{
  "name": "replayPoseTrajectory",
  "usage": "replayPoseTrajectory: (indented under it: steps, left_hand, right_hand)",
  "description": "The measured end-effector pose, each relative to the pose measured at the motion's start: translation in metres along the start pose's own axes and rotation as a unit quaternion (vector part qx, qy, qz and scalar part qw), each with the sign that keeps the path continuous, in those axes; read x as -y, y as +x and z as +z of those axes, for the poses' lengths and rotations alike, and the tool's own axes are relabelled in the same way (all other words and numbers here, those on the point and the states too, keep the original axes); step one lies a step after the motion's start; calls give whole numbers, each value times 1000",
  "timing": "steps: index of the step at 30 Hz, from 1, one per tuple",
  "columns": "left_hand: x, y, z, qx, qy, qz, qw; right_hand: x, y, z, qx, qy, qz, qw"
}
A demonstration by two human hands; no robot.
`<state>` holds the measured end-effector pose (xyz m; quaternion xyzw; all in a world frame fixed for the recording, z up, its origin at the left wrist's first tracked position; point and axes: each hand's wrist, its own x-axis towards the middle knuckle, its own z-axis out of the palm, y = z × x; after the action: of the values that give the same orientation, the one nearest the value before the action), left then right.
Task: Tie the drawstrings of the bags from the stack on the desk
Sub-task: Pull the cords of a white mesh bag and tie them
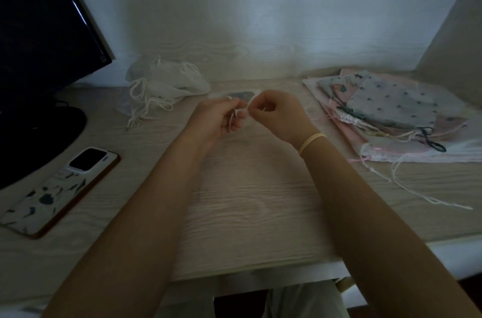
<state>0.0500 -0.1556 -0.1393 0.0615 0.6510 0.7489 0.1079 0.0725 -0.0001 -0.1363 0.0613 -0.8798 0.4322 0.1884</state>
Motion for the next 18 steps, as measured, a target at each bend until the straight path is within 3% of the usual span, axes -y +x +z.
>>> replayPoseTrajectory:
  steps: [2, 4, 8, 18]
  left_hand:
    - [0, 0, 0, 4, 32, 11, 999]
    - [0, -2, 3, 23, 65, 26, 997]
    - [1, -2, 7, 14, 131, 65, 989]
    - [5, 0, 5, -99, 237, 159, 953]
  right_hand:
    - [0, 2, -1, -13, 71, -19, 997]
    - [1, 2, 0, 37, 117, -4, 992]
    - [5, -3, 5, 110, 112, 39, 987]
    - [3, -3, 6, 56, 124, 87, 987]
